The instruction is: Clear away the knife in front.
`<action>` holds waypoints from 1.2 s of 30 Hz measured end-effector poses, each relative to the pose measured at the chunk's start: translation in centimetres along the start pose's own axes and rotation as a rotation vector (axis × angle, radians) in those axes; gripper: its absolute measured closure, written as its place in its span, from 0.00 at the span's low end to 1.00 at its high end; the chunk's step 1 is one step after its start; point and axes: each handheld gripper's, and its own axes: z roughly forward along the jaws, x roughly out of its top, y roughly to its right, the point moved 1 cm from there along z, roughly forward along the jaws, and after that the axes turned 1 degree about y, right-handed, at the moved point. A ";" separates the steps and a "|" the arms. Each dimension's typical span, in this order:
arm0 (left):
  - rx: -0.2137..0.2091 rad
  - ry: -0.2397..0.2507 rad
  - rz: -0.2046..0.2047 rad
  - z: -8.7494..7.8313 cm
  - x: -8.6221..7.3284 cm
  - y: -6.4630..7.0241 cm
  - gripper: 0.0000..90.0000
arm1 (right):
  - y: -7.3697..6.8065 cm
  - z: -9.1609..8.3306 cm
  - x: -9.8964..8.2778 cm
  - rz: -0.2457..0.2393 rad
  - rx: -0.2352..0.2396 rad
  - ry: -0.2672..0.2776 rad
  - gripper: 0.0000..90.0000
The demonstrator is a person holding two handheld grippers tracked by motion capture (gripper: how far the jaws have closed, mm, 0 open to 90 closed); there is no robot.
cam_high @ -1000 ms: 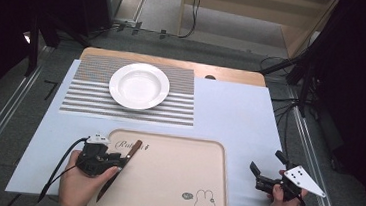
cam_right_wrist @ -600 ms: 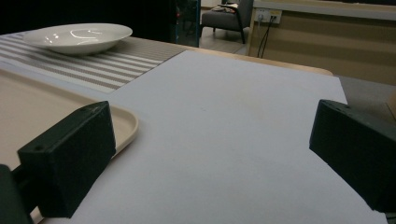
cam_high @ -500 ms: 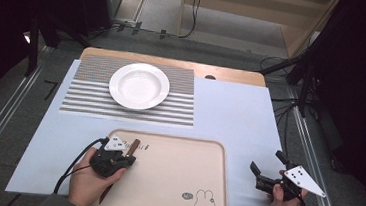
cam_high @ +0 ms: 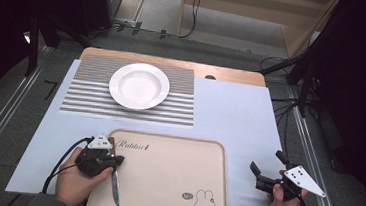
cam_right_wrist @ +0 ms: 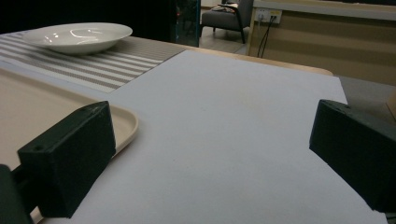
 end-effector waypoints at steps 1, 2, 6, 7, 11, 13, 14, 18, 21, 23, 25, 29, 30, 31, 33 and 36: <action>-0.002 -0.001 -0.001 -0.1 -0.1 -0.1 1.00 | 0.0 0.0 0.0 0.000 0.001 0.001 0.00; 0.001 -0.001 -0.005 -0.2 -0.1 -0.2 1.00 | 0.0 0.0 0.0 0.001 0.001 0.001 0.00; -0.001 -0.002 -0.013 -0.6 -0.4 -0.8 1.00 | 0.0 0.0 0.0 0.000 0.001 0.001 0.00; -0.001 0.002 -0.016 -0.6 -0.4 -0.9 1.00 | 0.0 0.0 0.0 0.000 0.001 0.001 0.00; 0.011 0.006 -0.023 -0.9 -0.6 -1.3 1.00 | 0.0 0.0 0.0 0.001 0.001 0.001 0.00; 0.014 0.008 -0.023 -1.0 -0.7 -1.4 1.00 | 0.0 0.0 0.0 -0.002 0.001 0.000 0.00; 0.012 0.011 -0.026 -1.0 -0.7 -1.5 1.00 | 0.0 0.0 0.0 -0.002 0.001 0.000 0.00; 0.016 0.024 -0.024 -1.0 -0.8 -1.6 1.00 | 0.0 0.0 0.0 -0.002 0.001 0.000 0.00; -0.012 0.068 -0.012 -1.2 -0.9 -1.6 0.95 | 0.0 0.0 0.0 0.000 0.002 0.001 0.00; -0.030 0.115 -0.010 -1.7 -0.8 -1.6 0.90 | 0.0 0.0 0.0 0.000 0.002 0.002 0.00; -0.020 0.165 0.000 -2.2 -0.7 -1.4 0.81 | 0.0 0.0 0.0 -0.002 0.002 0.001 0.00; -0.014 0.238 0.004 -3.0 -0.7 -1.4 0.64 | 0.0 0.0 0.0 -0.002 0.001 0.000 0.00; -0.025 0.248 0.002 -3.1 -0.7 -1.5 0.57 | 0.0 0.0 0.0 -0.001 0.001 0.000 0.00; -0.025 0.264 0.001 -3.3 -0.7 -1.6 0.53 | 0.0 0.0 0.0 -0.002 0.001 0.000 0.00; -0.026 0.294 0.005 -3.7 -0.8 -1.7 0.46 | 0.0 0.0 0.0 -0.002 0.001 0.000 0.00; -0.017 0.350 0.005 -4.3 -0.9 -1.9 0.36 | 0.0 0.0 0.0 -0.002 0.001 0.000 0.00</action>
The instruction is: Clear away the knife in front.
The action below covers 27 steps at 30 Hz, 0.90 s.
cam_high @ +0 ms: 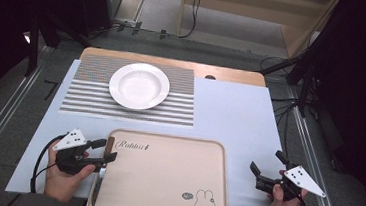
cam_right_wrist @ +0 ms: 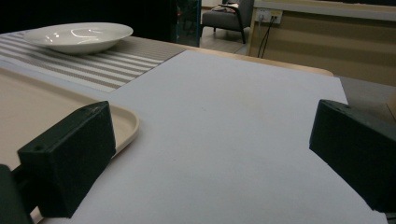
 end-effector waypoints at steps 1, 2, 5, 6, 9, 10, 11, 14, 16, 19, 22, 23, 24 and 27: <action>0.001 0.019 0.001 -0.2 0.0 0.0 0.32 | 0.0 0.0 0.0 0.001 0.000 0.000 0.00; 0.007 0.031 0.007 -0.5 0.1 -0.1 0.30 | 0.0 0.0 0.0 0.000 0.001 0.000 0.00; 0.025 0.061 0.000 -1.0 0.1 -0.4 0.24 | 0.0 0.0 0.0 0.000 0.000 0.000 0.00; 0.024 0.066 -0.007 -1.1 0.1 -0.5 0.22 | 0.0 0.0 0.0 0.000 0.000 0.000 0.00; 0.036 0.082 -0.018 -1.5 0.0 -0.9 0.15 | 0.0 0.0 0.0 0.001 0.000 -0.001 0.00; 0.046 0.092 -0.020 -1.7 0.0 -1.0 0.15 | 0.0 0.0 0.0 0.000 0.000 0.000 0.00; 0.053 0.099 -0.019 -1.9 0.0 -1.1 0.15 | 0.0 0.0 0.0 0.001 0.000 0.000 0.00; 0.064 0.122 -0.023 -2.4 0.0 -1.4 0.14 | 0.0 0.0 0.0 0.001 0.000 0.000 0.00; 0.059 0.135 -0.029 -2.7 -0.1 -1.6 0.12 | 0.0 0.0 0.0 0.001 0.000 -0.001 0.00; 0.069 0.151 -0.036 -3.1 -0.1 -2.0 0.07 | 0.0 0.0 0.0 0.001 -0.001 0.000 0.00; 0.072 0.165 -0.041 -3.6 -0.2 -2.3 0.00 | 0.0 0.0 0.0 -0.001 -0.001 -0.001 0.00; 0.079 0.169 -0.042 -3.7 -0.3 -2.4 0.00 | 0.0 0.0 0.0 0.001 0.000 -0.002 0.00; 0.088 0.175 -0.043 -3.9 -0.3 -2.5 0.00 | 0.0 0.0 0.0 0.001 -0.001 0.000 0.00; 0.098 0.189 -0.049 -4.3 -0.4 -2.8 0.00 | 0.0 0.0 0.0 0.001 -0.001 0.000 0.00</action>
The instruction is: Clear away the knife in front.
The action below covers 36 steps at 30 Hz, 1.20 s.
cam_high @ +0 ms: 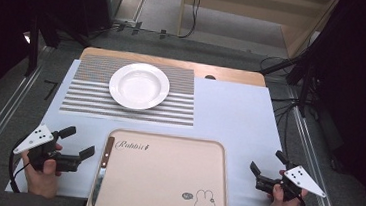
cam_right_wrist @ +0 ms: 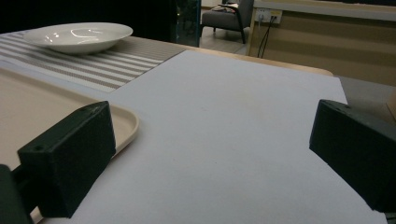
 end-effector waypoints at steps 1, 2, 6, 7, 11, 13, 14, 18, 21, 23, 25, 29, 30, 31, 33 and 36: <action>0.003 0.003 0.000 -0.1 0.0 -0.1 0.00 | 0.0 0.0 0.0 -0.001 0.000 -0.001 0.00; 0.004 0.005 -0.006 -0.3 0.0 -0.3 0.00 | 0.0 0.0 0.0 -0.001 -0.001 -0.001 0.00; 0.020 0.020 -0.011 -0.7 -0.2 -0.9 0.00 | 0.0 0.0 0.0 0.001 0.000 0.001 0.00; 0.029 0.020 -0.012 -0.8 -0.2 -1.0 0.00 | 0.0 0.0 0.0 -0.001 0.000 0.000 0.00; 0.048 0.029 -0.024 -1.3 -0.4 -1.6 0.00 | 0.0 0.0 0.0 0.001 0.000 0.001 0.00; 0.059 0.032 -0.033 -1.5 -0.5 -1.9 0.00 | 0.0 0.0 0.0 0.000 -0.001 0.001 0.00; 0.063 0.030 -0.035 -1.6 -0.5 -2.1 0.00 | 0.0 0.0 0.0 -0.001 0.000 0.000 0.00; 0.082 0.034 -0.037 -2.0 -0.8 -2.7 0.00 | 0.0 0.0 0.0 0.001 -0.001 0.001 0.00; 0.101 0.029 -0.037 -2.3 -1.0 -3.1 0.00 | 0.0 0.0 0.0 -0.001 -0.001 -0.001 0.00; 0.111 0.035 -0.043 -2.5 -1.1 -3.4 0.00 | 0.0 0.0 0.0 0.001 -0.001 0.001 0.00; 0.122 0.033 -0.044 -2.8 -1.2 -3.7 0.00 | 0.0 0.0 0.0 0.002 0.000 0.002 0.00; 0.147 0.024 -0.032 -3.0 -1.5 -4.1 0.00 | 0.0 0.0 0.0 0.002 0.000 0.001 0.00; 0.147 0.024 -0.033 -2.9 -1.6 -4.1 0.00 | 0.0 0.0 0.0 0.003 0.000 0.001 0.00; 0.148 0.024 -0.035 -2.9 -1.8 -4.2 0.00 | 0.0 0.0 0.0 0.003 0.000 0.001 0.00; 0.163 0.015 -0.050 -2.6 -2.1 -4.3 0.00 | 0.0 0.0 0.0 0.002 0.000 0.001 0.00; 0.169 0.016 -0.030 -2.5 -2.2 -4.0 0.00 | 0.0 0.0 0.0 0.002 -0.001 0.001 0.00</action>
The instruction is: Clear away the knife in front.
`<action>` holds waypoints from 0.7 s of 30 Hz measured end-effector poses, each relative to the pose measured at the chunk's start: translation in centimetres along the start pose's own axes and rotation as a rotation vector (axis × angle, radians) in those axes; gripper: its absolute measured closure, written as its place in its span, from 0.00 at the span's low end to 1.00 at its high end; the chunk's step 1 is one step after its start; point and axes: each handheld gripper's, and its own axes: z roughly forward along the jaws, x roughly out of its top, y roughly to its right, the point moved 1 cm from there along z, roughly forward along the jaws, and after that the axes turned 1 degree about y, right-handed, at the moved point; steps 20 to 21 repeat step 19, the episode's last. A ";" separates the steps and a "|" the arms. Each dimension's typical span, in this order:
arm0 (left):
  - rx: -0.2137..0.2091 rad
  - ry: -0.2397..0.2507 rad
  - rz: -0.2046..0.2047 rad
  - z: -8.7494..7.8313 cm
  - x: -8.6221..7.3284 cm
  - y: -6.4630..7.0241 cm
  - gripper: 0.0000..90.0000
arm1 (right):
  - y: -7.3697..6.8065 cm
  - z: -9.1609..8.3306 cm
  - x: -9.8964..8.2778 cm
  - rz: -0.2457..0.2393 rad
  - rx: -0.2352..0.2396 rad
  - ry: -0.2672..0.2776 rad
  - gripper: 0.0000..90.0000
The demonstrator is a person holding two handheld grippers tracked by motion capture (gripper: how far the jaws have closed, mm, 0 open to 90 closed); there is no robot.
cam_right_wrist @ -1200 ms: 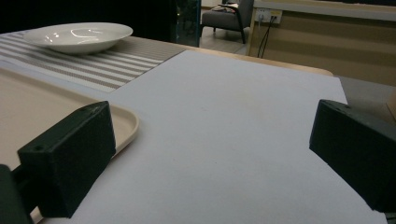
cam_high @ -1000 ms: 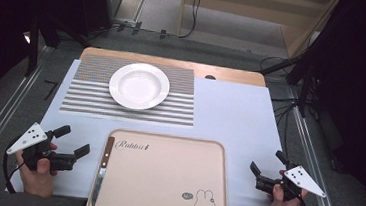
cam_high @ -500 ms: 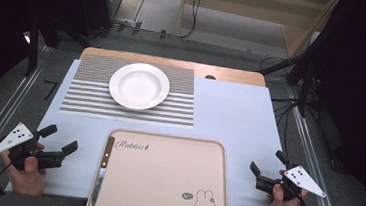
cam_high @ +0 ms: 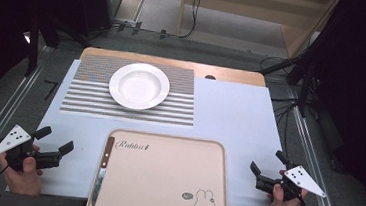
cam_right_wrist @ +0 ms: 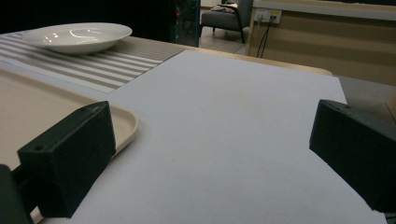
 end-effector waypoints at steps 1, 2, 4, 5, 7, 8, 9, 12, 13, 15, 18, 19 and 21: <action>-0.003 0.004 0.001 0.0 -0.1 0.0 0.00 | 0.0 0.0 0.0 0.000 0.000 0.000 0.00; -0.005 0.006 0.002 0.1 -0.2 0.0 0.00 | 0.0 0.0 0.0 0.001 0.000 0.000 0.00; -0.009 0.012 0.003 0.1 -0.3 0.0 0.00 | 0.0 0.0 0.0 -0.001 0.000 -0.001 0.00; -0.011 0.016 0.006 0.1 -0.3 0.1 0.00 | 0.0 0.0 0.0 -0.001 -0.001 0.000 0.00; -0.010 0.023 0.014 0.1 -0.4 0.1 0.00 | 0.0 0.0 0.0 -0.001 -0.001 -0.001 0.00; -0.010 0.025 0.015 0.1 -0.4 0.2 0.00 | 0.0 0.0 0.0 -0.001 -0.001 -0.001 0.00; -0.009 0.026 0.016 0.1 -0.4 0.1 0.00 | 0.0 0.0 0.0 -0.001 -0.001 0.000 0.00; -0.011 0.026 0.010 0.1 -0.4 0.1 0.00 | 0.0 0.0 0.0 -0.002 -0.003 -0.002 0.00; -0.012 0.026 0.007 0.1 -0.4 0.1 0.00 | 0.0 0.0 0.0 -0.002 -0.003 -0.003 0.00; -0.013 0.025 0.006 0.1 -0.4 0.1 0.00 | 0.0 0.0 0.0 -0.002 -0.003 -0.002 0.00; -0.012 0.022 0.007 0.2 -0.4 0.1 0.00 | 0.0 0.0 0.0 -0.001 -0.003 -0.001 0.00; -0.013 0.019 0.009 0.2 -0.4 0.1 0.00 | 0.0 0.0 0.0 -0.002 -0.002 -0.002 0.00; -0.013 0.019 0.009 0.2 -0.4 0.1 0.00 | 0.0 0.0 0.0 -0.002 -0.002 -0.002 0.00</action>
